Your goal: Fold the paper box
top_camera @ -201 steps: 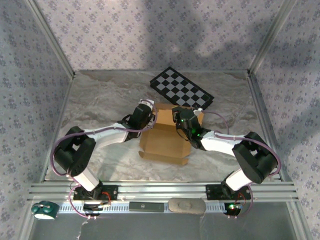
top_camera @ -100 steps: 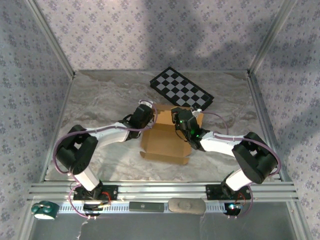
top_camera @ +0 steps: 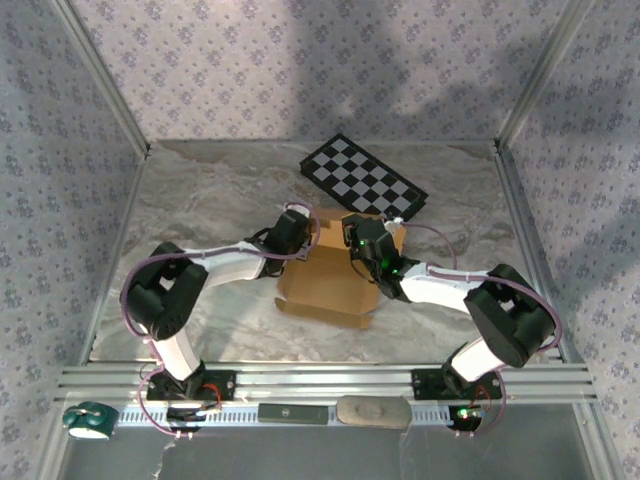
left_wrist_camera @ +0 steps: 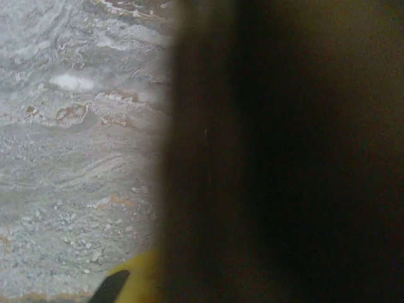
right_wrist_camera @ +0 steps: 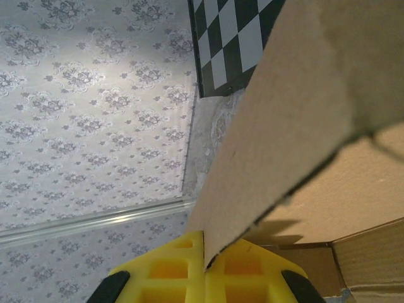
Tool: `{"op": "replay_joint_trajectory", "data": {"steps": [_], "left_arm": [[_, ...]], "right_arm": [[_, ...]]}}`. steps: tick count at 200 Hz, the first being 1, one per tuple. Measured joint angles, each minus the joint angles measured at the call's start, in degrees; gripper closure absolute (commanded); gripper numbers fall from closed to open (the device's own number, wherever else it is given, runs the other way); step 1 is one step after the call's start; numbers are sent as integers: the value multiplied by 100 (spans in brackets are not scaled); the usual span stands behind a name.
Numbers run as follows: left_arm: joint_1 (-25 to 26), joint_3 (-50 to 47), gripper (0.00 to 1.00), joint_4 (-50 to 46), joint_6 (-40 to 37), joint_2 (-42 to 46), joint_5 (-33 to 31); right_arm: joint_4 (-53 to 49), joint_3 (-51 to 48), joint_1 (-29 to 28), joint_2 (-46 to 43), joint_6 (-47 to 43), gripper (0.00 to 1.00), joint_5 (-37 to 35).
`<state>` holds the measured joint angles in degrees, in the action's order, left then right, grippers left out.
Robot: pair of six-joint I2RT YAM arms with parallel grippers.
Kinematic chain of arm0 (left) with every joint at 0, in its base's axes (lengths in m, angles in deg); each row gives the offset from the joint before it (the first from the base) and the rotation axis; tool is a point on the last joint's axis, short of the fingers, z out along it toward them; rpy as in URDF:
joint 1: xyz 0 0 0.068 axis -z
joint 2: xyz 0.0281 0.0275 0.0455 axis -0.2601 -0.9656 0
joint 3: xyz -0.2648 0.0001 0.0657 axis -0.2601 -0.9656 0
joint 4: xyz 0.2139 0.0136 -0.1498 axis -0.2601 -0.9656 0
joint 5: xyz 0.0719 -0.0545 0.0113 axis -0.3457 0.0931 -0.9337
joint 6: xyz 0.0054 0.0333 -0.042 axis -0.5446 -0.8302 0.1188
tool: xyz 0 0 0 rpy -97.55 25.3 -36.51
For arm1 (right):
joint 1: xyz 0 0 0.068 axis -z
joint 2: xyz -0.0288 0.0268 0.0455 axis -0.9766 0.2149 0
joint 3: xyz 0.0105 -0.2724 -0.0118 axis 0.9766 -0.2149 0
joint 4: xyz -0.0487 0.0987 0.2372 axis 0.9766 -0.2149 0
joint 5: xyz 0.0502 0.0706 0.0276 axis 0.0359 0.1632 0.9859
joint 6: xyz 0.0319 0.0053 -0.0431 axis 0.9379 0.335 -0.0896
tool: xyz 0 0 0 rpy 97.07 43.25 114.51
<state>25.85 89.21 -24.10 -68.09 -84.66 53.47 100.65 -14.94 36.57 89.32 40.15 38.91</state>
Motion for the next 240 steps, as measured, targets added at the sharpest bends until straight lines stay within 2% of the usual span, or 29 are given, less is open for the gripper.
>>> {"op": "replay_joint_trajectory", "data": {"steps": [48, 65, 79, 111, 137, 147, 172, 179, 240], "left_arm": [[66, 107, 100, 44, 33, -136, -203], [90, 109, 74, 63, 26, -155, -262], [92, 118, 65, 44, 61, -162, -326], [92, 118, 66, -17, 76, -162, -348], [85, 116, 78, -42, 79, -162, -341], [81, 116, 79, -39, 87, -162, -299], [81, 103, 63, 7, 114, -177, -304], [81, 61, 55, 66, 107, -175, -299], [63, -597, 53, 422, 74, 214, 28]], "right_arm": [[-20, 11, 4, 0, 0, 100, -4], [-28, 20, 4, 0, 0, 100, -7], [-42, 22, 4, 2, 0, 100, -24], [-42, 24, 15, 2, 0, 100, -26], [-44, 24, 17, 2, 0, 100, -24], [-42, 22, 26, 2, 0, 100, -24], [-44, 24, 33, 2, 0, 100, -22], [-46, 24, 39, 2, 0, 100, -22], [-70, 39, 63, 2, 0, 100, -13]]}}
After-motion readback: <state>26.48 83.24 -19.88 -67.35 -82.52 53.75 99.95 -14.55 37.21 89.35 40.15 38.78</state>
